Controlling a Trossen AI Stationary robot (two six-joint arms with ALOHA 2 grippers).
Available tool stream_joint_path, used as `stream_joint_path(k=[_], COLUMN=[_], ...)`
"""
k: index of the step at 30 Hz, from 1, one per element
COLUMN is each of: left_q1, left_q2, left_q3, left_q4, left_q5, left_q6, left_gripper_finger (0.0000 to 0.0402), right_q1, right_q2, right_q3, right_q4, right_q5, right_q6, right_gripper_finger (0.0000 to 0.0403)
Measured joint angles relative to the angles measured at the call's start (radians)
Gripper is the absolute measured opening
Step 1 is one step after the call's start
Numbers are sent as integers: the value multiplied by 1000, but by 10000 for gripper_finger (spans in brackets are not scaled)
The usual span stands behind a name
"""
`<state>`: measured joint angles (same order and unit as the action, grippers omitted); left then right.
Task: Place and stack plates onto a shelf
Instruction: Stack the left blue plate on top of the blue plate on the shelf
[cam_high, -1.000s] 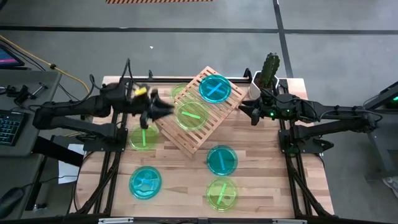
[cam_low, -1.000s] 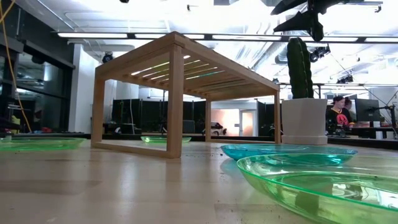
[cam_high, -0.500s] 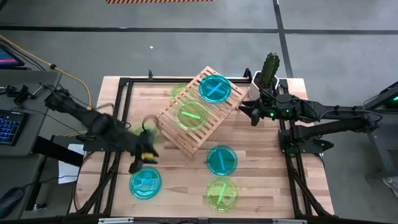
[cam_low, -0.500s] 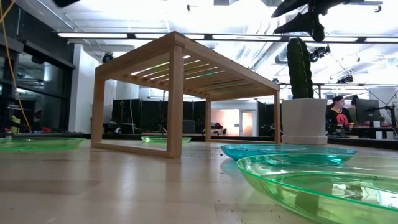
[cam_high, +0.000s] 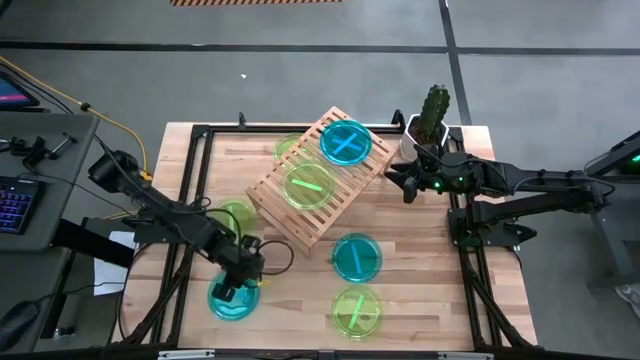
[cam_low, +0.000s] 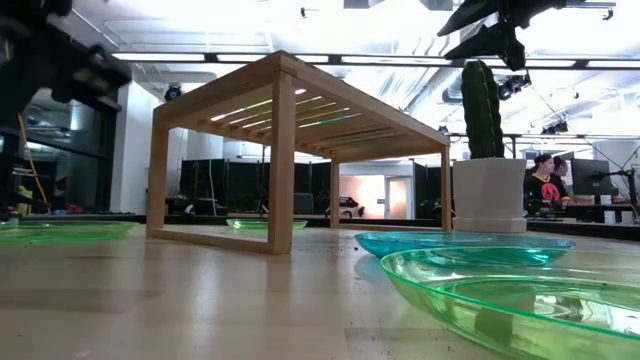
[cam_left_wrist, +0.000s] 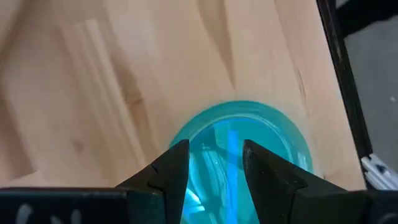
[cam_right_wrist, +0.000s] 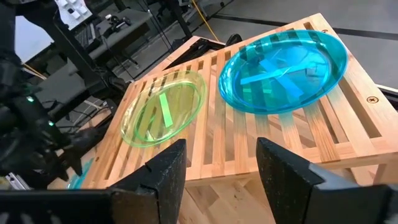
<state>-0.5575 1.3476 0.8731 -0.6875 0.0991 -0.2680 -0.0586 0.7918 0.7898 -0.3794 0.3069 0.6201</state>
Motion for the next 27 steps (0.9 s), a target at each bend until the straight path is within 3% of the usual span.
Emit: stream_joint_path(k=[6,11,27], left_q1=[19,46,101], left_q2=[4,4,3], left_q3=[-144,-241,-354], left_q4=[113,187,333], left_q5=[-64,36,40], left_q6=[138,225,279], left_gripper_finger=[140,140,140], right_q1=[0,0,0], right_q2=[0,0,0], right_q3=[0,0,0], right_q4=[-25,-50,-64], right_q5=[1,1,10], right_q6=[-10,-4,0], right_gripper_finger=[177,177,177])
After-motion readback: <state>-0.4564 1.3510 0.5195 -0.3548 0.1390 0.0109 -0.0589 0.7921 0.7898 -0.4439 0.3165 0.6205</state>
